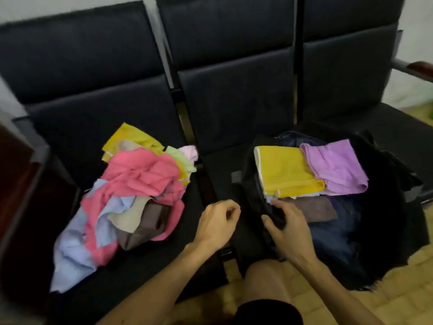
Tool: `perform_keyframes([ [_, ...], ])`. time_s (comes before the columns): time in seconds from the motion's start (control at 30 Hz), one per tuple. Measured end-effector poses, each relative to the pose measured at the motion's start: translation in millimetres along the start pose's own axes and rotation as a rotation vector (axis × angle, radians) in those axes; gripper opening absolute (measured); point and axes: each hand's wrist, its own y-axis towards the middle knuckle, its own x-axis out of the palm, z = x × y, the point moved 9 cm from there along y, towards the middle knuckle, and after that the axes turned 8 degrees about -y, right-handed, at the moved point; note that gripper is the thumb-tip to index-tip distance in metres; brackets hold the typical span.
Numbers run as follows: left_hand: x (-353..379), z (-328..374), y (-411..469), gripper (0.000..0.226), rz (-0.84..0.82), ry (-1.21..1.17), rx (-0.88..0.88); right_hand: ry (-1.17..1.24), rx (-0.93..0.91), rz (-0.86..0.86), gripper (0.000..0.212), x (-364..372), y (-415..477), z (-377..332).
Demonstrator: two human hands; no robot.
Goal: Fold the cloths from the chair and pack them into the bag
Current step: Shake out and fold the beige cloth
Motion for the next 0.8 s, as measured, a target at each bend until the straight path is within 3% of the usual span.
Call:
perform_keyframes([
  [0.13, -79, -72, -34, 0.006, 0.178, -0.030, -0.154, 0.163, -0.019, -0.245, 0.035, 84, -16, -80],
  [0.33, -166, -169, -61, 0.002, 0.408, 0.031, -0.334, 0.197, -0.077, -0.432, 0.022, 178, -19, -173],
  [0.5, -179, -221, -53, 0.030, 0.313, 0.353, -0.440, -0.004, -0.189, -0.567, 0.030, 234, -7, -227],
  [0.67, -174, -227, -47, 0.022, 0.251, 0.391, -0.283, -0.258, -0.297, -0.679, 0.048, 274, -2, -249],
  [0.8, -180, -227, -48, 0.012, 0.262, 0.407, -0.285, -0.336, -0.294, -0.686, 0.038, 284, 2, -250],
])
